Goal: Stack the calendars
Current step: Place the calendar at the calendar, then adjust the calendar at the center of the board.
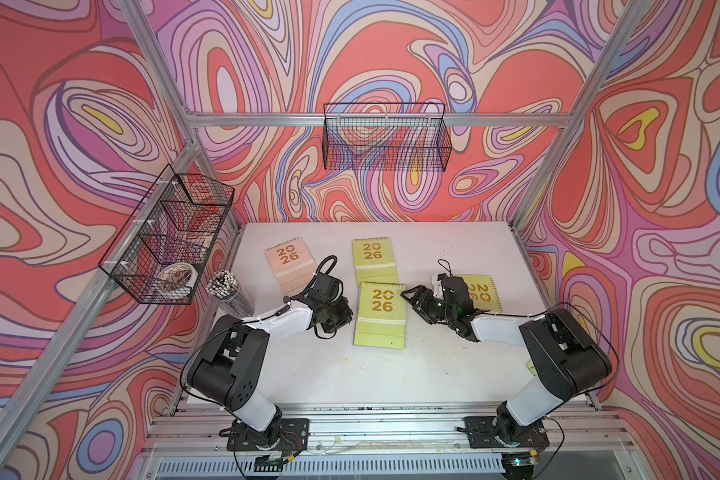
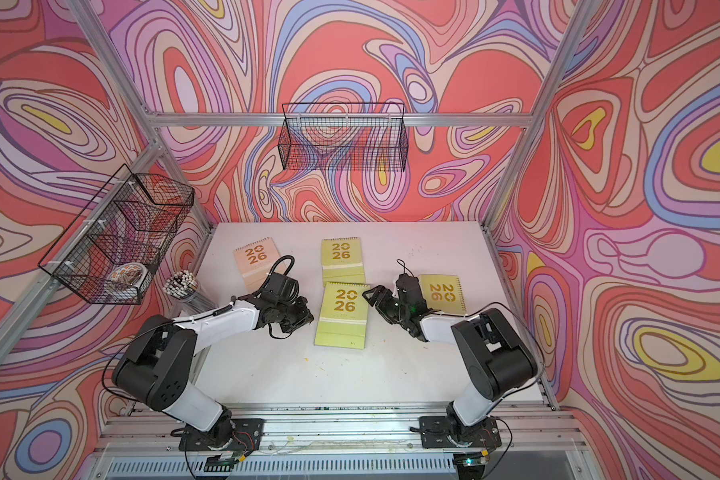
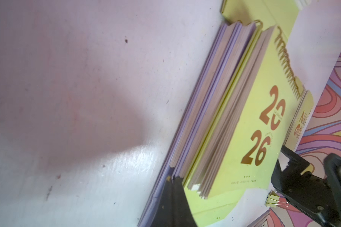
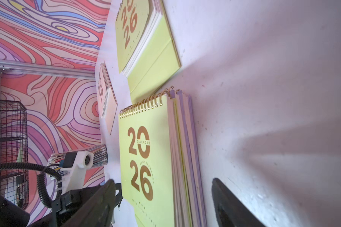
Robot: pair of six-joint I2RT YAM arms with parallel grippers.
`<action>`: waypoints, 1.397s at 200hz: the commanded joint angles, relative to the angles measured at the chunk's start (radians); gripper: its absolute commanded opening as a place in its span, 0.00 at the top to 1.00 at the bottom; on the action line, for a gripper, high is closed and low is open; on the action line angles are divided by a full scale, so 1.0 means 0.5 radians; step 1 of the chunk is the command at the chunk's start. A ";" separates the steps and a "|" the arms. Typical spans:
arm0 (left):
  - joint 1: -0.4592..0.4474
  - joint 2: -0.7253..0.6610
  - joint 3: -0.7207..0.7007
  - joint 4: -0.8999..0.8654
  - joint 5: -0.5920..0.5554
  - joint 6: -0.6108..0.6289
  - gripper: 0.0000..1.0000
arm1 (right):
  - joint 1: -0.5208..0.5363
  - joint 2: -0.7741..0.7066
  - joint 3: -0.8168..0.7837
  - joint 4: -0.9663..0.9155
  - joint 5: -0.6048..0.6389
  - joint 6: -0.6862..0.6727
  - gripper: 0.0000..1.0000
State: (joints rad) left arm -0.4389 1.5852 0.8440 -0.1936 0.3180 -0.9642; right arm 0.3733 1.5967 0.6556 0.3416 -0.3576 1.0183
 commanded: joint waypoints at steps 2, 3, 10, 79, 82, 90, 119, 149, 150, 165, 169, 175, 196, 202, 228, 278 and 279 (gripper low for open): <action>-0.010 -0.078 0.091 -0.126 -0.046 0.061 1.00 | -0.043 -0.183 0.090 -0.391 0.202 -0.143 0.21; -0.011 -0.081 0.094 -0.127 -0.047 0.064 1.00 | -0.045 -0.193 0.093 -0.404 0.210 -0.148 0.21; -0.009 -0.097 0.117 -0.212 -0.047 0.077 1.00 | -0.060 -0.244 0.104 -0.478 0.256 -0.166 0.20; -0.051 -0.259 0.365 -0.547 -0.109 0.091 1.00 | -0.390 -0.311 0.277 -0.907 0.342 -0.219 0.14; -0.061 -0.257 0.380 -0.561 -0.114 0.091 1.00 | -0.414 -0.303 0.286 -0.911 0.335 -0.215 0.14; -0.078 -0.248 0.418 -0.588 -0.123 0.086 1.00 | -0.471 -0.282 0.314 -0.927 0.323 -0.217 0.14; -0.170 -0.185 0.543 -0.606 -0.161 0.055 1.00 | -0.678 -0.115 0.515 -1.039 0.241 -0.252 0.13; -0.314 -0.075 0.689 -0.630 -0.204 0.034 1.00 | -0.823 0.104 0.759 -1.156 0.172 -0.279 0.13; -0.318 -0.073 0.692 -0.631 -0.204 0.033 1.00 | -0.825 0.112 0.767 -1.157 0.172 -0.279 0.13; -0.385 -0.023 0.748 -0.627 -0.236 0.024 1.00 | -0.864 0.214 0.866 -1.179 0.167 -0.279 0.13; -0.400 -0.011 0.761 -0.618 -0.242 0.020 1.00 | -0.874 0.240 0.892 -1.182 0.163 -0.276 0.13; -0.426 0.014 0.778 -0.610 -0.244 0.017 1.00 | -0.884 0.278 0.928 -1.181 0.156 -0.276 0.13; -0.500 0.122 0.865 -0.592 -0.233 0.008 1.00 | -0.901 0.439 1.075 -1.186 0.138 -0.273 0.13; -0.521 0.155 0.896 -0.592 -0.229 0.008 1.00 | -0.906 0.479 1.118 -1.192 0.138 -0.273 0.13; -0.607 0.299 1.031 -0.604 -0.221 0.025 1.00 | -0.918 0.660 1.317 -1.222 0.139 -0.254 0.13; -0.693 0.456 1.166 -0.601 -0.202 0.029 1.00 | -0.924 0.983 1.680 -1.369 0.102 -0.215 0.14; -0.694 0.457 1.169 -0.601 -0.201 0.029 1.00 | -0.924 0.989 1.686 -1.371 0.102 -0.214 0.14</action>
State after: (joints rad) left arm -0.7734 1.7931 1.3907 -0.4755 0.2268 -0.9459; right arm -0.0837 2.0357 1.4357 -0.2901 -0.2993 0.9024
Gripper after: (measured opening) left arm 0.048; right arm 0.865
